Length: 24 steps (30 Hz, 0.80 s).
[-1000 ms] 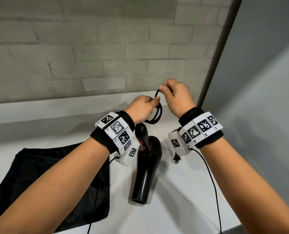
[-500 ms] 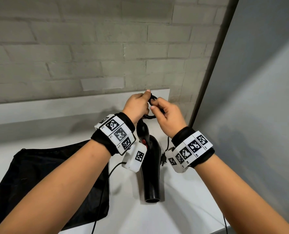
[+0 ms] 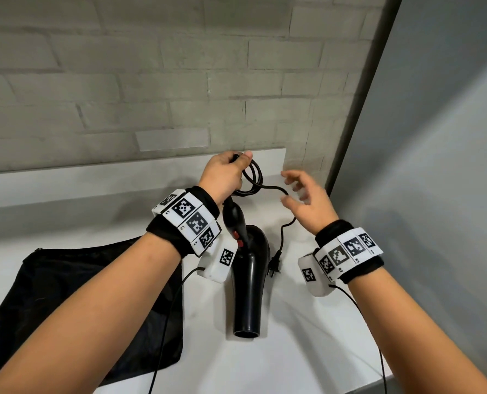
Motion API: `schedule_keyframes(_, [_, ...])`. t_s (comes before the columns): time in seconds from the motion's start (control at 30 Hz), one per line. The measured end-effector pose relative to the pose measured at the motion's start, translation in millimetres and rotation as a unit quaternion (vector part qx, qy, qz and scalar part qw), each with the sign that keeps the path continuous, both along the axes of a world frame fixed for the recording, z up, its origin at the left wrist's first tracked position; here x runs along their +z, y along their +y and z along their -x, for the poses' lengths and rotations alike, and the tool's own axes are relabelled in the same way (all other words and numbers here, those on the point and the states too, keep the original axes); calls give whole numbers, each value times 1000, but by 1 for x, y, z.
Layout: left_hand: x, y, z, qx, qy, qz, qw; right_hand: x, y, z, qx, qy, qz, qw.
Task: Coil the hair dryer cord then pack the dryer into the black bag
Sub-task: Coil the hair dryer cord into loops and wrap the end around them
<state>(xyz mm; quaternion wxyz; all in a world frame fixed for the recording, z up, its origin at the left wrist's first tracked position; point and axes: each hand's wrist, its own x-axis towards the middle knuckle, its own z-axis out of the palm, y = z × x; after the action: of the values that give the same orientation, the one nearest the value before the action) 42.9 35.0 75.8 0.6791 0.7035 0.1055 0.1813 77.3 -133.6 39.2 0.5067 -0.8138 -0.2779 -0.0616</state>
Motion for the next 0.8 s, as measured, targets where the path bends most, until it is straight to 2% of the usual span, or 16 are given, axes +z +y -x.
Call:
schedule_keyframes(0.1, [0,3,2,-8,-4,15,1000,-20,-14,-11,-55,86,160,982])
schedule_keyframes(0.2, [-1,5,3,-5,-6,24,1000,-48,-20,-15,-85,155,331,927])
schedule_keyframes(0.27, [-1,6,4,-4,-5,30,1000,-66,-18,-13,-56,191,401,894])
schedule_keyframes(0.37, [0,5,6,-5,-1,30,1000,-84,-9,-10,-27,232,447,864])
schedule_keyframes(0.47, [0,5,8,-7,1,25,1000,-93,1,-9,-31,237,456,857])
schedule_keyframes(0.53, [1,3,10,-12,2,36,999,-95,7,-9,-26,245,440,864])
schedule_keyframes(0.73, [6,-1,14,-9,-11,78,997,-85,13,0,-9,323,285,903])
schedule_keyframes(0.8, [6,-1,15,-14,-10,87,996,-83,10,-8,-44,298,210,930])
